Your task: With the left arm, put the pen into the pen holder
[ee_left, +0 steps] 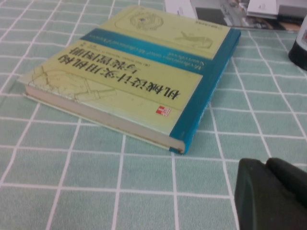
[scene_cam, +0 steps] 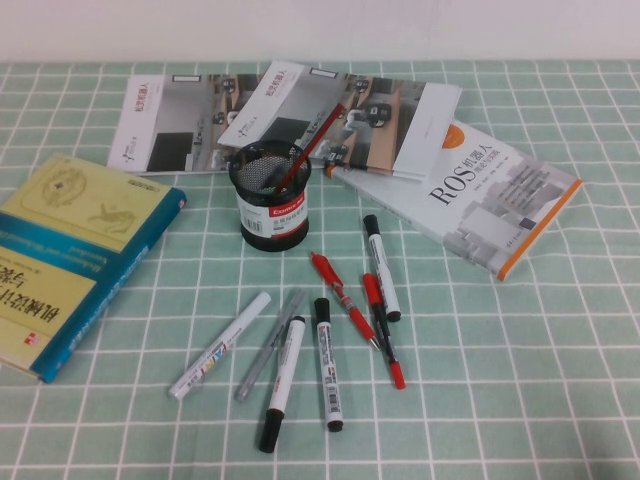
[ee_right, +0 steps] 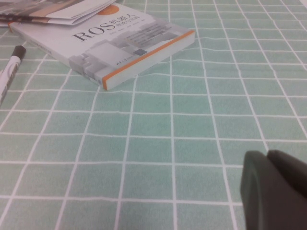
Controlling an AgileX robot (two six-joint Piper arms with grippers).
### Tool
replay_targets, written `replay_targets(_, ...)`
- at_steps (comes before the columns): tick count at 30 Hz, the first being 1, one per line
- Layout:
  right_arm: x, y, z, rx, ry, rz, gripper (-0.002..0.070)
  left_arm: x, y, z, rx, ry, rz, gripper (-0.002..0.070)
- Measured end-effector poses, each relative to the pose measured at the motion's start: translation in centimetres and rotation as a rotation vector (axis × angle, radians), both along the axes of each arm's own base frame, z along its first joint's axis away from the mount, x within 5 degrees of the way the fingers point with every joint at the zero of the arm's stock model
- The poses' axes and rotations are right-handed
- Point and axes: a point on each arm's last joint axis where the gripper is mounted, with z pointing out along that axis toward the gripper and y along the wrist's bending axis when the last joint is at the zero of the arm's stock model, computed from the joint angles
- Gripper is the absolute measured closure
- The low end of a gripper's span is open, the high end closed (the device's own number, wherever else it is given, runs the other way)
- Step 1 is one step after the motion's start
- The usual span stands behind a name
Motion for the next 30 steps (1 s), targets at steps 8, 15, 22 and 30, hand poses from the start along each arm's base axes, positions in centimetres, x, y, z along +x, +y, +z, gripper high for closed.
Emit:
replay_targets(8,0.0,0.0,0.0,0.0,0.0,0.0,0.0696,-0.03,0.0,0.03,0.003,0.006,-0.001,0.0675)
replay_targets(15,0.0,0.0,0.0,0.0,0.0,0.0,0.0696,-0.04,0.0,0.02,0.003,0.008,-0.001,0.0675)
replay_targets(22,0.0,0.0,0.0,0.0,0.0,0.0,0.0696,-0.04,0.0,0.02,0.003,0.008,-0.001,0.0675)
replay_targets(30,0.0,0.0,0.0,0.0,0.0,0.0,0.0696,-0.04,0.0,0.02,0.003,0.008,-0.001,0.0675)
